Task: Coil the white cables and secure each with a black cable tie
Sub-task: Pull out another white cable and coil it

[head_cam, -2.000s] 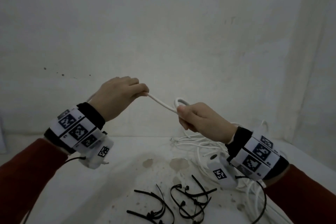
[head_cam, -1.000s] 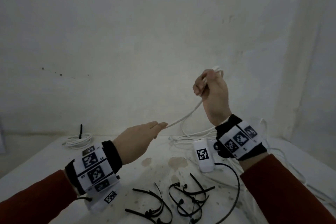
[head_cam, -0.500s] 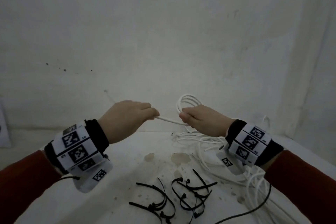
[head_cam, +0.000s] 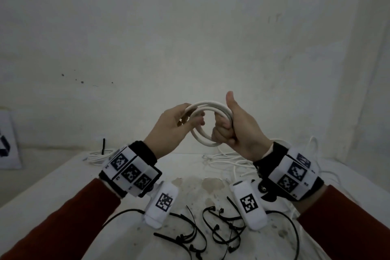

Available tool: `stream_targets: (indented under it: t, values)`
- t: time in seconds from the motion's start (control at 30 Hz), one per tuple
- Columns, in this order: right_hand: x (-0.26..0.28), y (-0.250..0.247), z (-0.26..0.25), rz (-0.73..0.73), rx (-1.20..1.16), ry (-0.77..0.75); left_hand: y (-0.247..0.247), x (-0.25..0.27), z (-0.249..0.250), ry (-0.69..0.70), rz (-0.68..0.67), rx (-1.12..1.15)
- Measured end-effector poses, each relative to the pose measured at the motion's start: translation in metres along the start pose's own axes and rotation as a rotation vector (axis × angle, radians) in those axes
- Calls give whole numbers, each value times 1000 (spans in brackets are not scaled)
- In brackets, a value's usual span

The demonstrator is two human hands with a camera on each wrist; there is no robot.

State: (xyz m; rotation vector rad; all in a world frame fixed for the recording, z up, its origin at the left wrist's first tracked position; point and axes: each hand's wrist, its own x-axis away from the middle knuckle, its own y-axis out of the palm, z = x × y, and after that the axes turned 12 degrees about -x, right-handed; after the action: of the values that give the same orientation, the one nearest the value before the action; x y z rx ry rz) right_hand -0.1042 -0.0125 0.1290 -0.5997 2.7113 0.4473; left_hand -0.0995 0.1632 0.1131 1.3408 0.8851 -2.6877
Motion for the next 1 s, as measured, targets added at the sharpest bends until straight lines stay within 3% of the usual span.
stream_targets:
  t: [0.17, 0.27, 0.43, 0.6, 0.67, 0.87, 1.0]
  values:
    - [-2, -5, 10, 150, 76, -87, 4, 4, -7, -26, -139, 74]
    - [-2, -8, 11, 67, 43, -56, 8, 5, -5, -91, -160, 172]
    - [4, -11, 7, -90, 35, 2, 5, 0, 2, -172, -207, 111]
    - [5, -11, 11, 4, 106, -36, 8, -3, 10, -315, -291, 478]
    - [4, -8, 12, 69, 167, -84, 14, -1, 15, -341, -277, 522]
    - [2, -2, 14, 216, 379, -161, 15, -5, 11, -406, -323, 431]
    - [-1, -4, 14, 218, 623, -261, 10, -5, 13, -328, -332, 219]
